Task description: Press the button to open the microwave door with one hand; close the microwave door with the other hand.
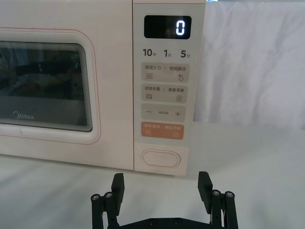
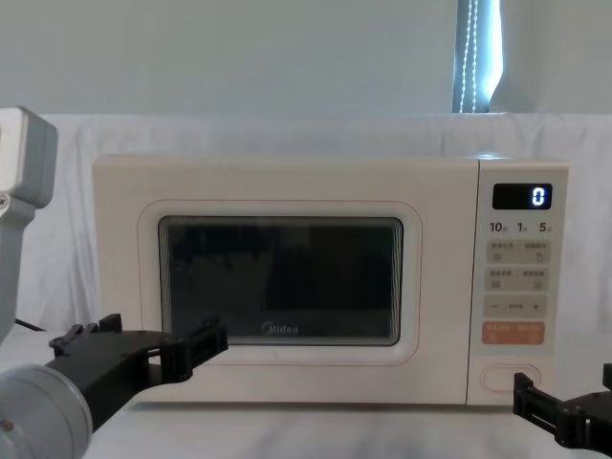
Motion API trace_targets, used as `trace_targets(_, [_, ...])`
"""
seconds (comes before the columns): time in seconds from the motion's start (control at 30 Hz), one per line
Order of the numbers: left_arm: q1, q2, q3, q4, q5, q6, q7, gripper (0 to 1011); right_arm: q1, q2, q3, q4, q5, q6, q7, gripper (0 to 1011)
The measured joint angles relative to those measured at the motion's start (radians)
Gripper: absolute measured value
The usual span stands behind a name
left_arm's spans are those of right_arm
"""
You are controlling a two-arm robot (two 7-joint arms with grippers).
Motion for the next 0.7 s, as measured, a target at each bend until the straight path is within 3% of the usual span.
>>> trace_targets(0.7, [0.000, 0.000, 0.000, 0.000, 0.000, 0.000, 0.000, 1001, 0.000, 0.000, 0.000, 0.000, 0.000, 0.000, 0.000, 1002])
